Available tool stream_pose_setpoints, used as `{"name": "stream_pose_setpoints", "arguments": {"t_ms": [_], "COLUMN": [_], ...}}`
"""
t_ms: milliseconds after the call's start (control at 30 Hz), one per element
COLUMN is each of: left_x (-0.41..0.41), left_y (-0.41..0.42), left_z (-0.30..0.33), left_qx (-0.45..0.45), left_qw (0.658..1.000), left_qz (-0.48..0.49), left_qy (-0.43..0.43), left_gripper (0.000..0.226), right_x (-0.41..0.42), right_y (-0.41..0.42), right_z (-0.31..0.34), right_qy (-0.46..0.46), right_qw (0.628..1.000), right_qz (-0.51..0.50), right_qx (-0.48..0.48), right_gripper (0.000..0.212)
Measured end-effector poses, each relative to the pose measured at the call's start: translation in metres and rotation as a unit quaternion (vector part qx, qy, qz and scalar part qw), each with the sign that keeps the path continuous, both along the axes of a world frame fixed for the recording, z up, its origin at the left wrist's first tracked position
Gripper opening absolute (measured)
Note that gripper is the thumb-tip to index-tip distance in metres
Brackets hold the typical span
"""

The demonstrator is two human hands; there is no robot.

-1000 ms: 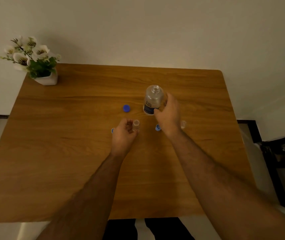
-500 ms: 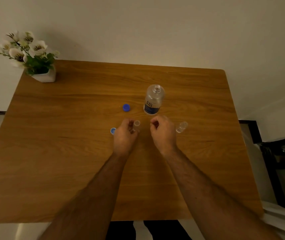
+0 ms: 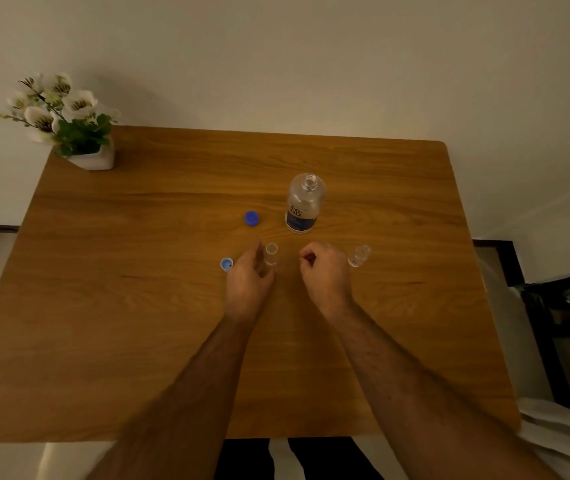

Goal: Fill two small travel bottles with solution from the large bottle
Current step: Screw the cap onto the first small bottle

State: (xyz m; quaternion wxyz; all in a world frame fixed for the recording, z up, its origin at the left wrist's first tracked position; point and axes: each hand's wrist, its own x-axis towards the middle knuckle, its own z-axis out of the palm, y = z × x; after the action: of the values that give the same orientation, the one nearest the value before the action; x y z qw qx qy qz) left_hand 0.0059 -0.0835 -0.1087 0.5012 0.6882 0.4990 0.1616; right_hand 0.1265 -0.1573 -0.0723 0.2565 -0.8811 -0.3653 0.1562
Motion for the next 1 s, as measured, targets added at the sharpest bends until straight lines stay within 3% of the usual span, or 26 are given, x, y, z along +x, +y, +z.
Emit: {"name": "stream_pose_setpoints", "arguments": {"t_ms": [200,333,567,767,1000], "left_x": [-0.013,-0.005,0.036,0.069,0.085], "left_y": [-0.033,-0.051,-0.059,-0.058,-0.039], "left_z": [0.009,0.016,0.02,0.015,0.003], "left_qx": [0.052,0.076,0.105,0.103,0.125], "left_qw": [0.996,0.995,0.987,0.987,0.983], "left_qz": [0.06,0.021,-0.085,-0.059,-0.048], "left_qy": [0.04,0.062,0.084,0.108,0.124], "left_gripper": [0.047,0.03,0.037,0.051,0.044], "right_x": [-0.003,-0.001,0.016,0.021,0.026], "right_y": [-0.013,-0.026,-0.047,-0.053,-0.056], "right_z": [0.001,0.002,-0.012,-0.024,-0.031], "right_qy": [0.023,0.039,0.069,0.091,0.111], "right_qw": [0.999,0.998,0.989,0.986,0.985], "right_qz": [-0.005,-0.03,-0.116,-0.13,-0.128], "right_qx": [-0.031,-0.042,-0.061,-0.054,-0.028], "right_gripper": [0.009,0.007,0.015,0.025,0.022]}}
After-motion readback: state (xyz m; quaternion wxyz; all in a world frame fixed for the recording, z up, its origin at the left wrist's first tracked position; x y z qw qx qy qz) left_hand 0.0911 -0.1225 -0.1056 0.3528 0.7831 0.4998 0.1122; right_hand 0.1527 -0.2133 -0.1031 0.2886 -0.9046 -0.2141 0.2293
